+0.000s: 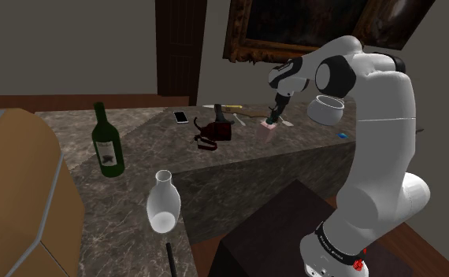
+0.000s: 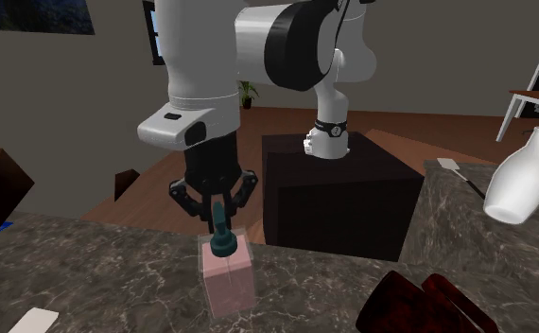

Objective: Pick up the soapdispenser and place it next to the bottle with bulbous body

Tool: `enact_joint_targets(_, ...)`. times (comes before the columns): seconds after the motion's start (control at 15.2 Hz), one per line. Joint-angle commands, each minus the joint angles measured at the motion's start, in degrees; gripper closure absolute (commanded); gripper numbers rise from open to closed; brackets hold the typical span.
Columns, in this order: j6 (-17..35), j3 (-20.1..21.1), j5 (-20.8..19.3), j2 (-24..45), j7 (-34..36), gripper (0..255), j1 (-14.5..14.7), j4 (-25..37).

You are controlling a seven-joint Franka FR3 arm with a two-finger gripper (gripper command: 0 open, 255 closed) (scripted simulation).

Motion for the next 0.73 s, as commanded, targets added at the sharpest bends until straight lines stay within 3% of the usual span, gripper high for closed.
enact_joint_targets(0.0, -0.7, -0.1, -0.2, -0.3, 0.1, 255, 0.0, 0.1)
enact_joint_targets(0.66, -6.4, -1.0, -1.6, -3.9, 0.9, 255, 0.5, 2.5)
